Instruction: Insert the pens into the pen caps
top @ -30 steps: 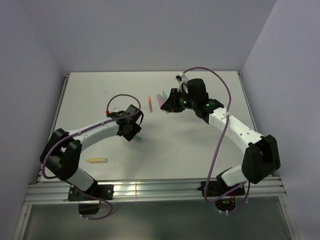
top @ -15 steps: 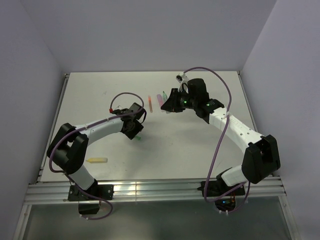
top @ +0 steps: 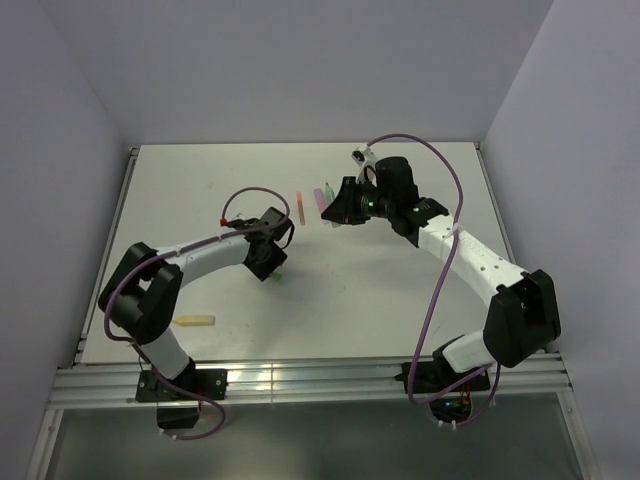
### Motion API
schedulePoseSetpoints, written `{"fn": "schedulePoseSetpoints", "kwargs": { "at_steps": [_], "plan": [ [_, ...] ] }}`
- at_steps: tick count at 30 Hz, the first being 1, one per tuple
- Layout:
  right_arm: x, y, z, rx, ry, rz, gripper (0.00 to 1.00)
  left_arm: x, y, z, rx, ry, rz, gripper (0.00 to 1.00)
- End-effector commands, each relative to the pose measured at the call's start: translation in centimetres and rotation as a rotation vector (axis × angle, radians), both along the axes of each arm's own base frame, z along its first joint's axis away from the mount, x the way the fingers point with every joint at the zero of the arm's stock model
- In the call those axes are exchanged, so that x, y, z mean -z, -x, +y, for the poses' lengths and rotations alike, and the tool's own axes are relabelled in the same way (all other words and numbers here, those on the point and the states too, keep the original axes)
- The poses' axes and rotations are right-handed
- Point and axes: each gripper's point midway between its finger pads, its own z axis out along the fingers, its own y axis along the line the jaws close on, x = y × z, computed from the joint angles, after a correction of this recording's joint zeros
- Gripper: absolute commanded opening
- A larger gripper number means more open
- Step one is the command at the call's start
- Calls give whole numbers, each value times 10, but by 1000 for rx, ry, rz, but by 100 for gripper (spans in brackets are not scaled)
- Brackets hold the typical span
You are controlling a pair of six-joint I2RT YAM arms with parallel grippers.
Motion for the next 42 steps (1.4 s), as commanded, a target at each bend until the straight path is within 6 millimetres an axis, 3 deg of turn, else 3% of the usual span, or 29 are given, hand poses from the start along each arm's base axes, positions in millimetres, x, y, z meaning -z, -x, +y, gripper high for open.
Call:
{"fn": "schedulePoseSetpoints", "kwargs": {
  "at_steps": [1,12,16,19,23,26,35,38,40,42],
  "plan": [
    [-15,-2,0,-7,-35,-55,0,-3,-7,-3,6,-13,-17,47],
    [-12,-1,2,-20,-36,-43,0,20,-5,-4,38,-24,33,31],
    [-11,-1,2,-25,-37,-39,0,29,-1,-4,49,-15,56,14],
    [-11,-1,3,-28,-35,-40,0,31,0,-7,67,8,64,0],
    [-12,0,2,-31,-29,-48,0,14,-8,-16,106,66,32,0],
    [-18,3,3,-52,-43,-74,0,-20,-28,-20,152,128,-49,0],
    [-50,32,21,-230,-195,-150,0,-181,-84,-29,337,392,-505,0],
    [-60,49,29,-307,-263,-146,0,-231,-92,-33,435,491,-663,0],
    [-73,62,34,-371,-339,-157,0,-259,-89,-36,517,589,-748,0],
    [-87,70,39,-407,-401,-178,0,-300,-84,-44,614,708,-879,0]
  ]
}}
